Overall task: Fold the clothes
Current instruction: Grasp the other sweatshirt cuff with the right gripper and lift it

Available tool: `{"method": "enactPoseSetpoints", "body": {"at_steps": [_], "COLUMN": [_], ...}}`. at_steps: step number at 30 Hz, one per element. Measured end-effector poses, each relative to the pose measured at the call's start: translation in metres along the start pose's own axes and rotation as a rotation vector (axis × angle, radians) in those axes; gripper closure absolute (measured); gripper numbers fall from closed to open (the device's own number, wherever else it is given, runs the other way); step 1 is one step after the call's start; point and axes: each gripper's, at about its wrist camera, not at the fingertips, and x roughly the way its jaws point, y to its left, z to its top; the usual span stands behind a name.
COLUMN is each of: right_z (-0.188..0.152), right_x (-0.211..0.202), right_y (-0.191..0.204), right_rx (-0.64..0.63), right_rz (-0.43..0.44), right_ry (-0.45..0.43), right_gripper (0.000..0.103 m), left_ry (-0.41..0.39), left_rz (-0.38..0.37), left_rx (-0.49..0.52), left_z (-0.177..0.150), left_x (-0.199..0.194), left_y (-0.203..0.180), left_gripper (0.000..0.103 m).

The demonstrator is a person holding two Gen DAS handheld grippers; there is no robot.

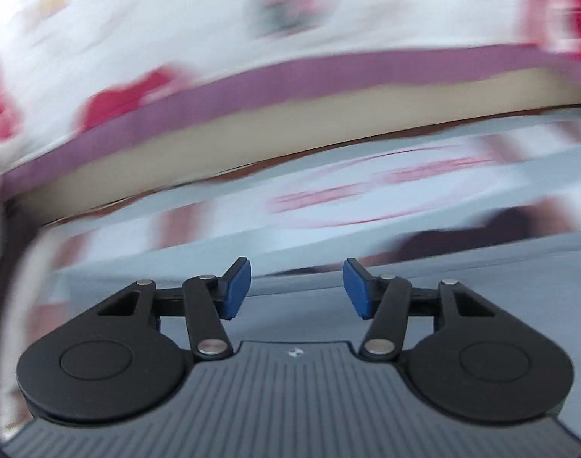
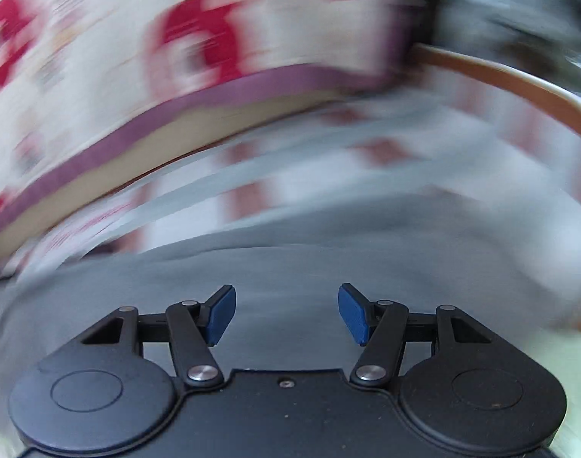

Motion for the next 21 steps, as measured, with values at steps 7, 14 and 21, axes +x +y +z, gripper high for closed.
{"method": "enactPoseSetpoints", "body": {"at_steps": [7,14,21], "right_z": [-0.052,-0.090,-0.057], "right_x": [-0.031,0.017,0.036], "right_y": [-0.075,-0.084,-0.054], "right_rx": [0.511,0.673,0.514], "right_rz": [0.092,0.099,0.039], "right_ry": [-0.030,0.002,-0.202], "right_gripper": [0.037,0.036,0.047], "left_ry": [0.001,0.003,0.048], "left_rz": [-0.397,-0.509,-0.536], "left_rx": [0.154,0.232,0.185], "left_z": [0.002,-0.014,-0.030], "left_x": [-0.040,-0.057,-0.048], "left_y": [-0.149,-0.199,-0.177], "left_gripper": [0.050,0.050,0.050]}}
